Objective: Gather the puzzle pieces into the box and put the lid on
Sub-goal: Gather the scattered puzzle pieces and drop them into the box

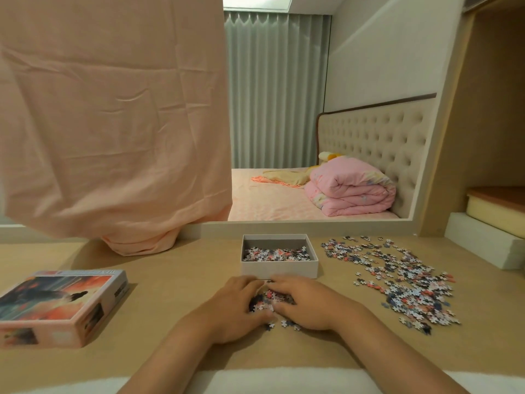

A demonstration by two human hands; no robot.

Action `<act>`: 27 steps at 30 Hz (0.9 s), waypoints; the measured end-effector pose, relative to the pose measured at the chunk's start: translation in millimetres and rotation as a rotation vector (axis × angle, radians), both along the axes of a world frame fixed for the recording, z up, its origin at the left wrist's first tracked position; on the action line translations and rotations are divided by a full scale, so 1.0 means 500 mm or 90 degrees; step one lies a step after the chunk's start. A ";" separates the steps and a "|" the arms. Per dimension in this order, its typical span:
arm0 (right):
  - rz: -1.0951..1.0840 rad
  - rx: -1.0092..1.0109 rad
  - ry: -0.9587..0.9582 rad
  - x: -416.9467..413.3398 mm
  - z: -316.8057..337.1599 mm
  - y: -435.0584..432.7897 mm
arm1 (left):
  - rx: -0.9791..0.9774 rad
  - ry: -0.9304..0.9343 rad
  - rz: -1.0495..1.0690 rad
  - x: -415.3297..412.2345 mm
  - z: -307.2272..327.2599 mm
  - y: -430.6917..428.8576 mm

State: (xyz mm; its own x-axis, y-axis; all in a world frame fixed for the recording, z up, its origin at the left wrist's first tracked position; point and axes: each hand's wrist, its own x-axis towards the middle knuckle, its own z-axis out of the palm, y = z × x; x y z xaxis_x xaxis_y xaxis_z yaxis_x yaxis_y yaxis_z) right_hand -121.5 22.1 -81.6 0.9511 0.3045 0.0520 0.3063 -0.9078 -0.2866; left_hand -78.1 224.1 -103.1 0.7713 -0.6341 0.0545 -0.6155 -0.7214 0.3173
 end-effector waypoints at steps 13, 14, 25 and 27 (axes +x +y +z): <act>-0.057 0.102 0.061 -0.028 0.015 -0.072 | -0.025 0.031 -0.086 -0.024 -0.011 -0.076; -0.049 0.099 0.065 -0.029 0.012 -0.073 | -0.059 0.029 -0.096 -0.022 -0.010 -0.080; -0.149 0.010 0.187 -0.054 0.055 -0.101 | 0.021 -0.002 -0.024 0.010 0.016 0.000; -0.146 0.042 0.174 -0.048 0.048 -0.090 | 0.010 0.005 -0.028 0.007 0.010 -0.008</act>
State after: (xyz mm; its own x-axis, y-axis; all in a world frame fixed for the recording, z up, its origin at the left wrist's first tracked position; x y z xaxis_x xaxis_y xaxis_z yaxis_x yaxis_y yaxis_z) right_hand -145.5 -22.8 -57.5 0.9756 0.0867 -0.2017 0.0011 -0.9206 -0.3904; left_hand -74.9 220.3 -98.3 0.7426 -0.6686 0.0387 -0.6448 -0.6982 0.3109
